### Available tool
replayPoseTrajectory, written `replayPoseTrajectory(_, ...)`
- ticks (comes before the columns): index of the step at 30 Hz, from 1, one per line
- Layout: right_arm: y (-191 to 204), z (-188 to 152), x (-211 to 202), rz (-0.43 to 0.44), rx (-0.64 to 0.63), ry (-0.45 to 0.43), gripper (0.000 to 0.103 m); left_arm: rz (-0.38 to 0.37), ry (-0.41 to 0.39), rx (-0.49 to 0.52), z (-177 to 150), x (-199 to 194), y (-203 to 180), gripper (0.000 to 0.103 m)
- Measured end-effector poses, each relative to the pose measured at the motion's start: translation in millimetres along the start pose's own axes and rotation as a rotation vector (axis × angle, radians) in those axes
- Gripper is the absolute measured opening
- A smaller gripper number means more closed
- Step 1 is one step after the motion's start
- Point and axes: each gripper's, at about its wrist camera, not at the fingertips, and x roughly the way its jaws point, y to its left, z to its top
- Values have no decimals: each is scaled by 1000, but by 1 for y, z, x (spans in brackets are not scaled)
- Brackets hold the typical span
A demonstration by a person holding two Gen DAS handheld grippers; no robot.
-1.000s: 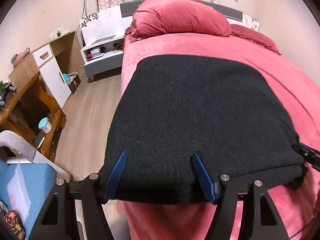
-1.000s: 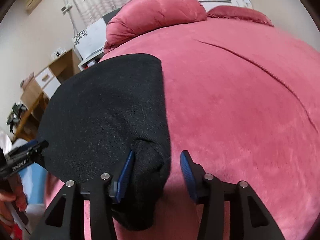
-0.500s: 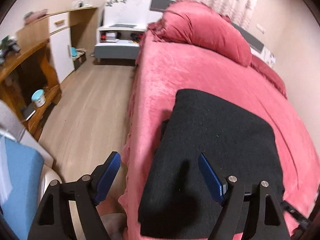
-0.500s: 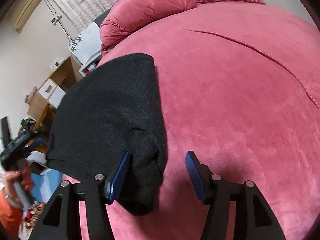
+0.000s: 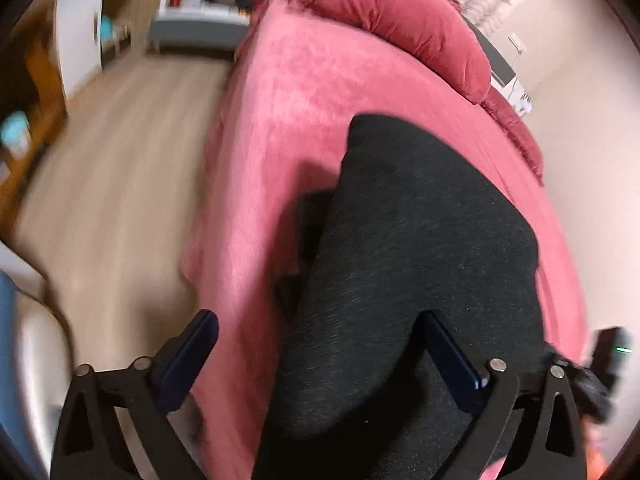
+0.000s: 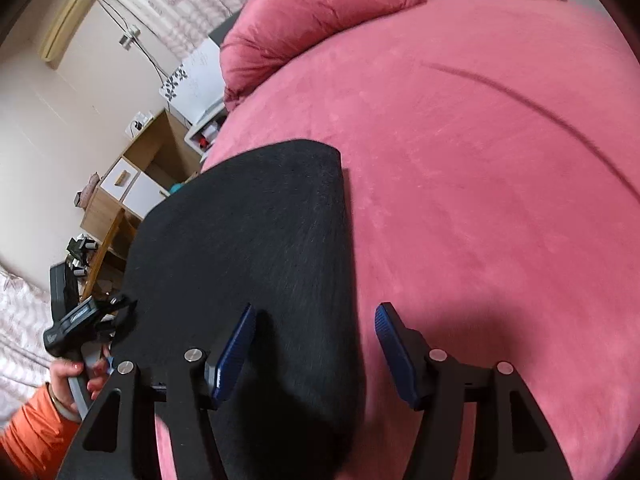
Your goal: Fold large clothes
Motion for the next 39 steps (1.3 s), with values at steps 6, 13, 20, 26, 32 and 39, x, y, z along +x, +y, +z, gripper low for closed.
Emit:
replayPoseTrajectory(6,4,18,34,189,-19,55,74,-85,90,18,-8,19,3,103)
replayPoseTrajectory(13,45,24,42,129,-117,52,34,60,-30,245,-32,3,-53,64)
replayPoseTrajectory(20,90,25,-13,157,-211,-83,19,54,-106,242,-52,-31,-72,41)
replayPoseTrajectory(26,108,18,-52,192,-270,-137,19,5,-113,273,-82,-47,-103,35)
replayPoseTrajectory(32,74,17,-103,126,-279,-213,18,-42,-123,310,-114,-32,-159,34)
replayPoseTrajectory(39,8,18,-152,15,-196,-298,18,-53,-98,445,-129,-2,-242,34)
